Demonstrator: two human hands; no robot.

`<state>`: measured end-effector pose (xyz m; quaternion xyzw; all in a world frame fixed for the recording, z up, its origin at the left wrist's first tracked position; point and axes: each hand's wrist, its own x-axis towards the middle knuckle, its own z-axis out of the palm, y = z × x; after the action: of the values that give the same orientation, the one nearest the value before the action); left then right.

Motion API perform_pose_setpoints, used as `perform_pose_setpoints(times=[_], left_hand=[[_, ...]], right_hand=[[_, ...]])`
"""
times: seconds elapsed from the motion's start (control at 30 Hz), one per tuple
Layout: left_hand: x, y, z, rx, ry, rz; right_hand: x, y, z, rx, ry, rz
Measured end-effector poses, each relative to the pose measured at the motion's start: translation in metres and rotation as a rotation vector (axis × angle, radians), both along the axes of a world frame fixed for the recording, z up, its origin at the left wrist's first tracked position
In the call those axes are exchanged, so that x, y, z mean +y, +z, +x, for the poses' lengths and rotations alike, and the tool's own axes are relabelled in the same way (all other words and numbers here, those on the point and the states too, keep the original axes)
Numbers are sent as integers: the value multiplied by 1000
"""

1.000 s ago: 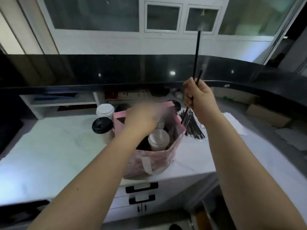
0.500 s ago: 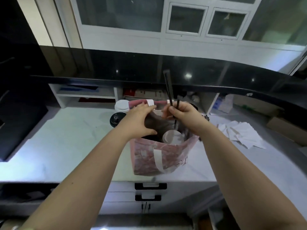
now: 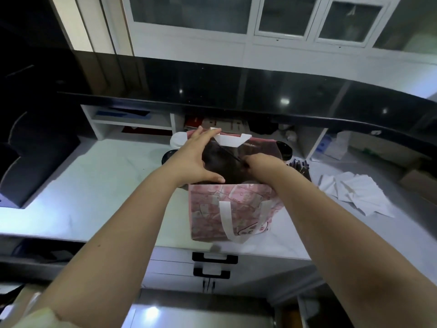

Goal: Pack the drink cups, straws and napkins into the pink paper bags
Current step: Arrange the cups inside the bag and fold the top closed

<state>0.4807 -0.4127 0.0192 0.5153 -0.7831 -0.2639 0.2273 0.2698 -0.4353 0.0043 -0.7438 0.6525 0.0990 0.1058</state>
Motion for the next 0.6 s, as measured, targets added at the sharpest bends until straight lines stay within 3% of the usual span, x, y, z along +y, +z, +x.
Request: perform_pose_setpoints(times=[0.13,0.23,0.43,0.6], left_hand=[[6,0,-5,-87,8,-92],[10,-1,-8,-202,-2,-183],[18,0,-10,-334,41,-304],[26,3,-7,-285,58,-298]], right_hand=[[-6,-2,3,187,87,30],[-5,0,8,217,148,17],[7,5,-4,10,178,-46],[29,28,-26,-225,97,-42]])
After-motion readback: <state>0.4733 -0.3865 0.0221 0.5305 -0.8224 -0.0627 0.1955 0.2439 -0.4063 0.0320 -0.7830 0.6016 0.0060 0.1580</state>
